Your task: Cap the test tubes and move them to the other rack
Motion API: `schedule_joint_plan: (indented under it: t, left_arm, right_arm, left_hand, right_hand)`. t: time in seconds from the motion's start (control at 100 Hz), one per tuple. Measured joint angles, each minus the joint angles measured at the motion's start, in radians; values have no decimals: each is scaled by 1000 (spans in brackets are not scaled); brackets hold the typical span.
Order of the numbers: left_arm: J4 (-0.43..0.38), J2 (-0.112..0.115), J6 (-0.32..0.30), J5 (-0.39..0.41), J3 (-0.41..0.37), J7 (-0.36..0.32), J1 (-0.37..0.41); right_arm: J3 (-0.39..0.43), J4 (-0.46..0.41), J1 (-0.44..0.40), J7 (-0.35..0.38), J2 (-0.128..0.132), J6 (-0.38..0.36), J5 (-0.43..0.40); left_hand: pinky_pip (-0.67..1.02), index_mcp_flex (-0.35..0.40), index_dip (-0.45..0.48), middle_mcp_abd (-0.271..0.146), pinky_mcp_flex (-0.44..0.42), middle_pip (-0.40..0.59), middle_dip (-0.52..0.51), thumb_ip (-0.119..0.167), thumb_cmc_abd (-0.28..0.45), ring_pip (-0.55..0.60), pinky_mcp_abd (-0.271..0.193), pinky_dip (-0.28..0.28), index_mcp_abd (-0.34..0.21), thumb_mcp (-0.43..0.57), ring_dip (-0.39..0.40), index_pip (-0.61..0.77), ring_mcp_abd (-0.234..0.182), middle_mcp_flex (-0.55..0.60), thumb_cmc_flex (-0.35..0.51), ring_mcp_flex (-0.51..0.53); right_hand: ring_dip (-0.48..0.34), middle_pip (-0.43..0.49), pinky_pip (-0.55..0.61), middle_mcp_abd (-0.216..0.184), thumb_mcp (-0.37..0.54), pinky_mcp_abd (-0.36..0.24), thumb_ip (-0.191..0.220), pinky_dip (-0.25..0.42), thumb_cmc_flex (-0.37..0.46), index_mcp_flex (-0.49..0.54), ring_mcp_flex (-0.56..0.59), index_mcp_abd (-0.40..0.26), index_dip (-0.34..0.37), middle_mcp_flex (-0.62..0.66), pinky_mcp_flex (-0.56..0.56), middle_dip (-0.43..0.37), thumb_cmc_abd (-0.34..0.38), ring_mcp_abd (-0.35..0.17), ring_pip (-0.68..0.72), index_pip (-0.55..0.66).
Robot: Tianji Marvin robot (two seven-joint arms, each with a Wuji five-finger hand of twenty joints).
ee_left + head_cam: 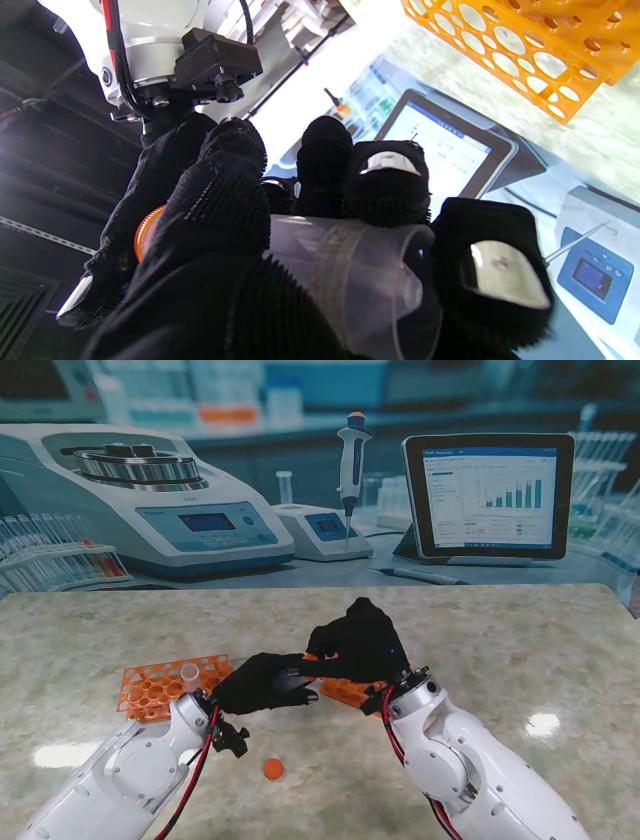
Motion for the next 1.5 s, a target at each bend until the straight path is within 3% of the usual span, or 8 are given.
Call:
schedule_joint_plan:
  t: [0.37,0.5,0.51,0.58,0.65,1.0,1.34,1.5]
  left_arm:
    - [-2,0,-1,1,0,0,0]
    - [-2,-1,-1,2,0,0,0]
    - [-2,-1,-1,2,0,0,0]
    - [-2,-1,-1,2,1,0,0]
    - [-2,-1,-1,2,1,0,0]
    - [-2,-1,-1,2,2,0,0]
    - [-2,-1,-1,2,2,0,0]
    - [-2,-1,-1,2,2,-1,0]
  right_arm:
    - [50,-30,-38,-7,0,-16,-14]
    - [84,-47,-57,31,5,-59,-29]
    - [86,-49,-58,34,6,-61,-30]
    - [97,-57,-67,50,13,-79,-38]
    - [105,-61,-74,57,18,-96,-41]
    - [125,-71,-97,82,31,-141,-61]
    - [110,-69,-81,92,33,-145,-50]
    - [103,-66,-72,99,32,-143,-42]
  left_hand:
    - [0,0,0,0,0,0,0,0,0,0,-1,0,0,0,0,0,0,0,0,0]
    - [0,0,0,0,0,0,0,0,0,0,-1,0,0,0,0,0,0,0,0,0]
    - [0,0,0,0,0,0,0,0,0,0,-1,0,0,0,0,0,0,0,0,0]
    - [0,0,0,0,0,0,0,0,0,0,-1,0,0,0,0,0,0,0,0,0]
    - [0,0,0,0,0,0,0,0,0,0,-1,0,0,0,0,0,0,0,0,0]
    - [0,0,0,0,0,0,0,0,0,0,-1,0,0,0,0,0,0,0,0,0]
    - [0,0,0,0,0,0,0,0,0,0,-1,0,0,0,0,0,0,0,0,0]
    - [0,0,0,0,0,0,0,0,0,0,-1,0,0,0,0,0,0,0,0,0]
  right_hand:
    - [0,-195,-57,33,36,1,0,-1,-11,-161,-84,72,-99,-133,-55,-52,2,13,-103,-204]
    - [-2,-237,-76,37,67,5,0,-1,-6,-209,-118,96,-135,-185,-83,-74,2,14,-138,-251]
    - [-3,-247,-78,37,81,6,0,-1,-5,-216,-123,98,-139,-193,-84,-76,1,14,-138,-260]
    - [-10,-253,-91,37,436,13,3,-1,-114,-220,-139,103,-164,-213,-94,-89,-81,14,-158,-274]
    - [-10,-264,-99,37,534,14,-6,-1,-134,-230,-148,114,-170,-230,-104,-95,-108,14,-169,-286]
    - [-11,-301,-104,38,593,15,-14,0,-135,-282,-170,137,-190,-257,-116,-114,-223,14,-196,-326]
    - [-11,-300,-113,38,598,15,-25,2,-131,-282,-170,137,-190,-257,-116,-114,-223,14,-196,-325]
    - [-11,-277,-113,38,584,15,-26,13,-78,-277,-170,137,-190,-253,-116,-112,-224,14,-196,-296]
